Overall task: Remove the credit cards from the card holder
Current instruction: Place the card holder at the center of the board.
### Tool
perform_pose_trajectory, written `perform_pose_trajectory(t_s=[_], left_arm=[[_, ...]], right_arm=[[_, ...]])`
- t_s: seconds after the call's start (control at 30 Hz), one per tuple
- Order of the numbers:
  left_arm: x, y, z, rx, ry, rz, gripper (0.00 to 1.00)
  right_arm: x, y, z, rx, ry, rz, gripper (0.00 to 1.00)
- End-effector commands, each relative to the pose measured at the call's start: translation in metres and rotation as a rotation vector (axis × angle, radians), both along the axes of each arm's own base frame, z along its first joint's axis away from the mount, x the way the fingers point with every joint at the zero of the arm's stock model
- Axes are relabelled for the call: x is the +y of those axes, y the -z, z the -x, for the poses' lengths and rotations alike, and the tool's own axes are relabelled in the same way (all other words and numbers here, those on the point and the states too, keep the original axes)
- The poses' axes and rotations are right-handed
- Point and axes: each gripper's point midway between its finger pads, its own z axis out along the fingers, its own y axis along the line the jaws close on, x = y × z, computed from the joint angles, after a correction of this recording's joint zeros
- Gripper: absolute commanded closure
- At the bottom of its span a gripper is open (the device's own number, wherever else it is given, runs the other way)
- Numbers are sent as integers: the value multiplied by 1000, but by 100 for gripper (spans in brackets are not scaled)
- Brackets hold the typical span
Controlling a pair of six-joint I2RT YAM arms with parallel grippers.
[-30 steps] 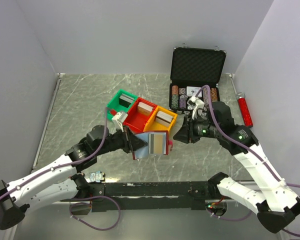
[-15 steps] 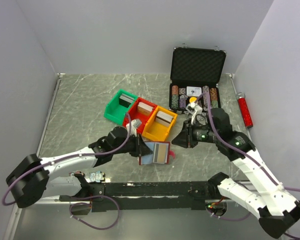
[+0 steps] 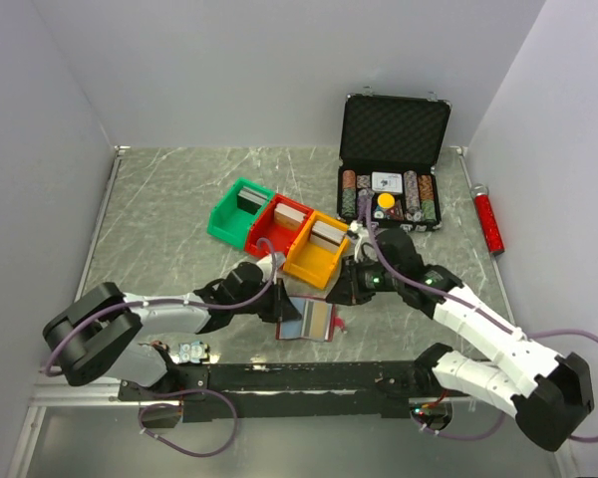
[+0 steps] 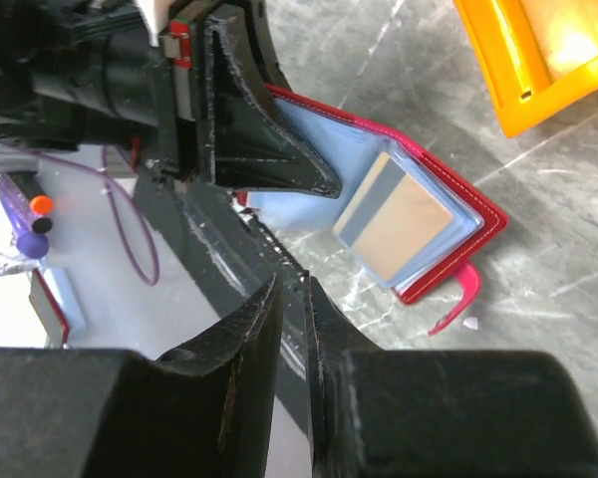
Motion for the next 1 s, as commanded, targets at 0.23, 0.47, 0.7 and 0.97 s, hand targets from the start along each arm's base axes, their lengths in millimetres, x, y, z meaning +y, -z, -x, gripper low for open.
perform_pose_trajectory(t_s=[0.23, 0.47, 0.7, 0.97], left_arm=[[-1, -8, -11, -32, -34, -6, 59], [13, -5, -12, -46, -66, -76, 49], [54, -22, -14, -95, -165, -194, 48], [39, -103, -15, -190, -179, 45, 47]], right_arm=[[19, 36, -11, 11, 35, 34, 78], [16, 48, -15, 16, 34, 84, 77], [9, 58, -16, 20, 49, 127, 77], [26, 43, -9, -79, 5, 213, 73]])
